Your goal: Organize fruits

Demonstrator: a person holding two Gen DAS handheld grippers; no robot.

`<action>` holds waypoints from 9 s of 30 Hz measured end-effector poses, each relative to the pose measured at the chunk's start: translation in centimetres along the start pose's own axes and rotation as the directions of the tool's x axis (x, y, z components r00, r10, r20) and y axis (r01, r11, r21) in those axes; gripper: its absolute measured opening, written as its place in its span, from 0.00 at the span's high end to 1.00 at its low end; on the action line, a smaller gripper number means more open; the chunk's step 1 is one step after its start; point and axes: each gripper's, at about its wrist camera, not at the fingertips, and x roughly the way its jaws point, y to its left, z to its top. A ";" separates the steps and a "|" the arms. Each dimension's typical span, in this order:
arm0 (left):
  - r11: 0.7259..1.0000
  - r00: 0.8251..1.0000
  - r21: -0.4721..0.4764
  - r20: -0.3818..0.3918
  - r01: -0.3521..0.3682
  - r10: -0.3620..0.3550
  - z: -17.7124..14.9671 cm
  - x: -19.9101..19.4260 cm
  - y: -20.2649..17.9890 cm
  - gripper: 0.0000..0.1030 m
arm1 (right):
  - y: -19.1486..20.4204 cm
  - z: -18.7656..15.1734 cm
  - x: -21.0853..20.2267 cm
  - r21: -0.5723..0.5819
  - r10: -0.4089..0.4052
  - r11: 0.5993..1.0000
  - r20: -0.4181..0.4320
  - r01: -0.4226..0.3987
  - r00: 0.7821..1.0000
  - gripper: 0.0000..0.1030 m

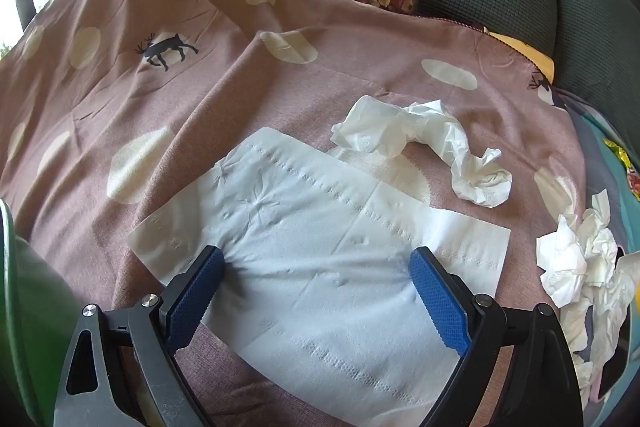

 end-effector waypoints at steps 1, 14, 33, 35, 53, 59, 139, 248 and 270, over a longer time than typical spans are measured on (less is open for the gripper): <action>1.000 1.000 0.001 -0.002 -0.002 0.002 0.0 0.0 0.0 0.00 | 0.0 0.0 0.0 -0.002 -0.003 1.000 0.003 0.003 1.000 0.09; 1.000 1.000 0.004 0.000 -0.006 0.006 0.0 0.0 0.0 0.00 | -0.1 0.0 0.0 0.007 0.010 1.000 0.002 -0.010 1.000 0.09; 0.934 0.927 0.158 0.152 0.320 -0.343 -0.2 -10.4 -1.7 0.07 | -0.6 0.3 -13.7 -0.088 0.135 0.990 0.296 -0.113 0.946 0.11; 0.896 0.895 0.212 0.141 0.391 -0.424 -0.6 -12.1 -2.5 0.07 | 0.7 -0.6 -17.0 -0.151 0.252 0.965 0.325 -0.213 0.912 0.11; 0.662 0.742 0.346 -0.203 0.665 -0.639 -5.4 -14.0 -7.5 0.30 | 17.7 -12.1 -18.8 -0.376 0.696 0.499 -0.363 -0.781 0.619 0.50; 0.608 0.711 0.375 -0.284 0.700 -0.643 -6.8 -14.1 -9.0 0.39 | 19.3 -14.1 -17.5 -0.295 0.692 0.427 -0.502 -0.855 0.519 0.53; 0.561 0.696 0.423 -0.323 0.712 -0.641 -8.2 -13.2 -11.7 0.57 | 23.1 -18.3 -15.7 -0.183 0.608 0.403 -0.678 -0.897 0.412 0.62; 0.580 0.660 0.366 -0.146 0.728 -0.737 -5.1 -16.7 -8.9 0.51 | 9.7 -3.6 -10.6 -0.182 0.361 0.924 0.133 -0.335 0.923 0.62; 0.609 0.698 0.377 -0.164 0.698 -0.697 -5.5 -14.8 -8.2 0.42 | 11.0 -6.5 -15.1 -0.385 0.392 0.861 0.086 -0.332 0.916 0.62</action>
